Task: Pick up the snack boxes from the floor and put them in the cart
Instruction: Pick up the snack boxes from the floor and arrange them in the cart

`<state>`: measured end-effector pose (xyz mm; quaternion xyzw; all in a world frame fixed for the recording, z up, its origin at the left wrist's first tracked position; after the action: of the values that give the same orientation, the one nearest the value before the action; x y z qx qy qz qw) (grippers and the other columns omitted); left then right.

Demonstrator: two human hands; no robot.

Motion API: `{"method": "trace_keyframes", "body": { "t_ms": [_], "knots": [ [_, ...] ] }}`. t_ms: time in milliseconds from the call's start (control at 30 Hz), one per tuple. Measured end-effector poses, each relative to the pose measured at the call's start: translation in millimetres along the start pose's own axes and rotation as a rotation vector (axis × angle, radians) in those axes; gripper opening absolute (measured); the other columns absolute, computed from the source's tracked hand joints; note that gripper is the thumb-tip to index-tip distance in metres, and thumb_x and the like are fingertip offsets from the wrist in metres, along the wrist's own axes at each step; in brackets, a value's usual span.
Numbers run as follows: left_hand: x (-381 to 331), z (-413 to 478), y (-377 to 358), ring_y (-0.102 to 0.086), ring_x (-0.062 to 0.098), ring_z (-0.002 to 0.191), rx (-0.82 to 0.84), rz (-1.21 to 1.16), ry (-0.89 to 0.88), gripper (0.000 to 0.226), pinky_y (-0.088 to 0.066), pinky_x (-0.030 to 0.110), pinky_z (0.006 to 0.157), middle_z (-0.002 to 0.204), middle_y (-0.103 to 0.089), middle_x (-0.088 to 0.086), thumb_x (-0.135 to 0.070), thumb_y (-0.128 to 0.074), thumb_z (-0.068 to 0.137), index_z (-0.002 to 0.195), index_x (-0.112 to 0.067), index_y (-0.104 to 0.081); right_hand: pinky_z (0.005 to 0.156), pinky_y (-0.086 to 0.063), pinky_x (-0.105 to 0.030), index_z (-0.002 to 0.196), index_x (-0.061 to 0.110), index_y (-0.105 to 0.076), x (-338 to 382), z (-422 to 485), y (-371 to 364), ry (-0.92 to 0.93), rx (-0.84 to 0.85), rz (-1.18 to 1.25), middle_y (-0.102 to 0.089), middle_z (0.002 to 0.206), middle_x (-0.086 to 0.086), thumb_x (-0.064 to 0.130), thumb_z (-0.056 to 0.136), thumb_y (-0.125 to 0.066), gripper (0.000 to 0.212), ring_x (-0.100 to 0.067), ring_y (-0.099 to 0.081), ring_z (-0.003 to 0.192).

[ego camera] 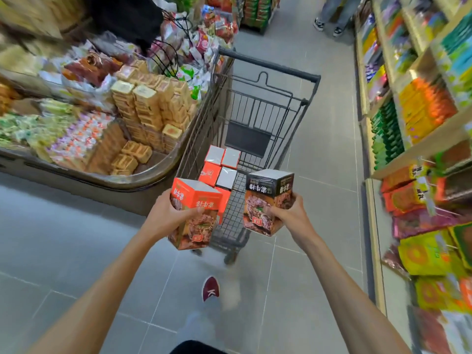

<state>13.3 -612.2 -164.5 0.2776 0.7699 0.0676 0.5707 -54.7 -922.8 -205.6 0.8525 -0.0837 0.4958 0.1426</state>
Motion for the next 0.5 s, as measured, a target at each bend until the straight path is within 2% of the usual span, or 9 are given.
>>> {"method": "trace_keyframes", "body": {
  "t_ms": [133, 267, 367, 433, 500],
  "knots": [
    [-6.3, 51.7, 9.4, -0.067, -0.002, 0.091, 0.056, -0.016, 0.019, 0.057, -0.047, 0.016, 0.075, 0.104, -0.068, -0.017, -0.040, -0.088, 0.067, 0.110, -0.037, -0.051, 0.080, -0.050, -0.025, 0.140, 0.016, -0.024, 28.5, 53.8, -20.7, -0.010, 0.026, 0.040, -0.054, 0.122, 0.002, 0.005, 0.074, -0.085, 0.091, -0.009, -0.056, 0.111],
    [-8.6, 89.5, 10.6, -0.069, 0.000, 0.095, 0.092, -0.024, 0.031, 0.061, -0.050, 0.019, 0.080, 0.107, -0.070, -0.014, -0.041, -0.089, 0.064, 0.111, -0.039, -0.050, 0.058, -0.055, -0.020, 0.143, 0.016, -0.018, 44.9, 101.3, -35.4, -0.032, 0.055, 0.023, -0.054, 0.122, -0.007, -0.003, 0.074, -0.083, 0.097, -0.014, -0.062, 0.101],
    [-6.9, 111.7, 4.7, -0.069, 0.001, 0.099, 0.125, -0.033, 0.052, 0.066, -0.053, 0.025, 0.086, 0.109, -0.071, -0.012, -0.044, -0.090, 0.064, 0.116, -0.038, -0.050, 0.052, -0.054, -0.018, 0.147, 0.016, -0.011, 50.0, 137.0, -39.4, -0.067, 0.079, -0.007, -0.055, 0.126, -0.014, -0.007, 0.073, -0.081, 0.105, -0.018, -0.063, 0.100],
    [-7.6, 124.0, -1.9, -0.069, 0.001, 0.100, 0.142, -0.019, 0.070, 0.068, -0.053, 0.026, 0.087, 0.108, -0.071, -0.016, -0.045, -0.090, 0.065, 0.119, -0.035, -0.050, 0.054, -0.055, -0.021, 0.148, 0.015, -0.008, 49.1, 160.5, -39.0, -0.100, 0.084, -0.033, -0.057, 0.120, -0.012, -0.013, 0.073, -0.078, 0.106, -0.015, -0.065, 0.091],
    [-8.8, 135.6, -9.8, -0.067, -0.005, 0.096, 0.143, -0.011, 0.092, 0.060, -0.051, 0.017, 0.080, 0.101, -0.069, -0.029, -0.037, -0.088, 0.068, 0.112, -0.039, -0.048, 0.056, -0.053, -0.024, 0.149, 0.012, -0.007, 46.0, 184.5, -38.2, -0.126, 0.081, -0.083, -0.058, 0.113, -0.010, -0.017, 0.072, -0.074, 0.106, -0.013, -0.064, 0.083]
  ]
}}
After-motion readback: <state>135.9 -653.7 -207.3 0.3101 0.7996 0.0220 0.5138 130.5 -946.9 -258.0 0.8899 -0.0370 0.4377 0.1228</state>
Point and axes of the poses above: each hand's wrist, its own z-axis towards the middle knuckle, its own y-axis out of the back of the hand, x = y × z, the point moved 8 cm from there along z, towards the middle knuckle
